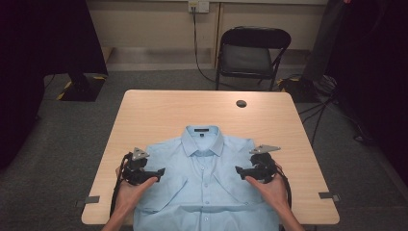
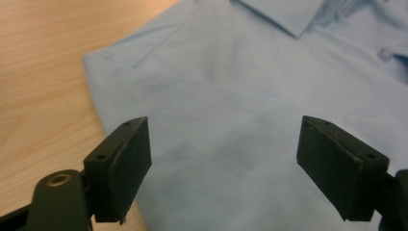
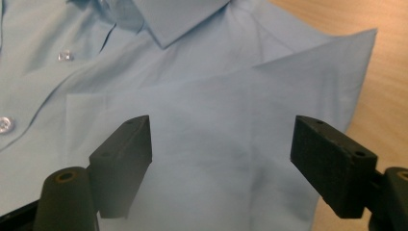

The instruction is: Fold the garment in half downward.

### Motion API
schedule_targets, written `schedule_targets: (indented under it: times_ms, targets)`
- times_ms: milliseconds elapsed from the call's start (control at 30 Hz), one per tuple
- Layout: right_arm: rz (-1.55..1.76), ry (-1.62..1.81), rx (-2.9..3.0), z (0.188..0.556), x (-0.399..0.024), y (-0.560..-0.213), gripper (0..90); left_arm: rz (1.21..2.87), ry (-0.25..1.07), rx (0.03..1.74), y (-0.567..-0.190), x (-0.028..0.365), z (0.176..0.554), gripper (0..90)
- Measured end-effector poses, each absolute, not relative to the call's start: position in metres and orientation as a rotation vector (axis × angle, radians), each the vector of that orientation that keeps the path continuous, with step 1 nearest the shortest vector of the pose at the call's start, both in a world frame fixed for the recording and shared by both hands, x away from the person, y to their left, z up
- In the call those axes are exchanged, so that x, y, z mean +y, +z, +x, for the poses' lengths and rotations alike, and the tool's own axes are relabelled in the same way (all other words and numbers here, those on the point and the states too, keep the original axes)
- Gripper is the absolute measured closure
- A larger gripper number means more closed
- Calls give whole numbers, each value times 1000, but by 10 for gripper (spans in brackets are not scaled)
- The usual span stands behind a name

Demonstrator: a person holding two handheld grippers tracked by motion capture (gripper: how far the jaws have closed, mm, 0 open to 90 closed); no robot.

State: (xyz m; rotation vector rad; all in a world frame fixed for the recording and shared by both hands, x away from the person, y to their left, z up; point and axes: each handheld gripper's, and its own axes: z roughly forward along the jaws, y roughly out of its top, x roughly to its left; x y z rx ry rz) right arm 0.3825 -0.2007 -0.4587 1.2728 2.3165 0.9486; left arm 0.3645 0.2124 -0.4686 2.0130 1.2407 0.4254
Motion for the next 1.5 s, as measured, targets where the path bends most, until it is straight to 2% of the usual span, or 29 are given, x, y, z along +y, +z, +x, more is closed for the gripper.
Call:
schedule_targets:
  times_ms: [200, 267, 433, 500, 633, 800, 867, 1233, 1500]
  targets:
    - [1252, 1044, 2279, 397, -211, -431, 269, 1963, 467, 1252, -445, 223, 378, 192]
    - [1253, 1060, 2257, 404, -217, -423, 269, 1949, 510, 1247, -436, 225, 386, 200]
    - [1289, 1084, 2239, 427, -229, -419, 264, 1869, 517, 1269, -433, 234, 411, 235]
    - [1306, 1104, 2216, 434, -234, -422, 251, 1850, 476, 1291, -439, 237, 418, 246]
    - [1334, 1109, 2200, 446, -238, -429, 239, 1896, 499, 1302, -446, 238, 424, 249]
    - [1379, 1101, 2207, 464, -238, -445, 311, 1869, 499, 1334, -462, 248, 434, 248]
    - [1373, 1107, 2215, 471, -237, -449, 356, 1842, 455, 1362, -468, 251, 437, 248]
    - [1395, 1097, 2280, 486, -230, -468, 431, 1848, 448, 1373, -475, 260, 445, 295]
    - [1430, 1124, 2274, 487, -238, -473, 472, 1869, 392, 1359, -480, 262, 442, 310]
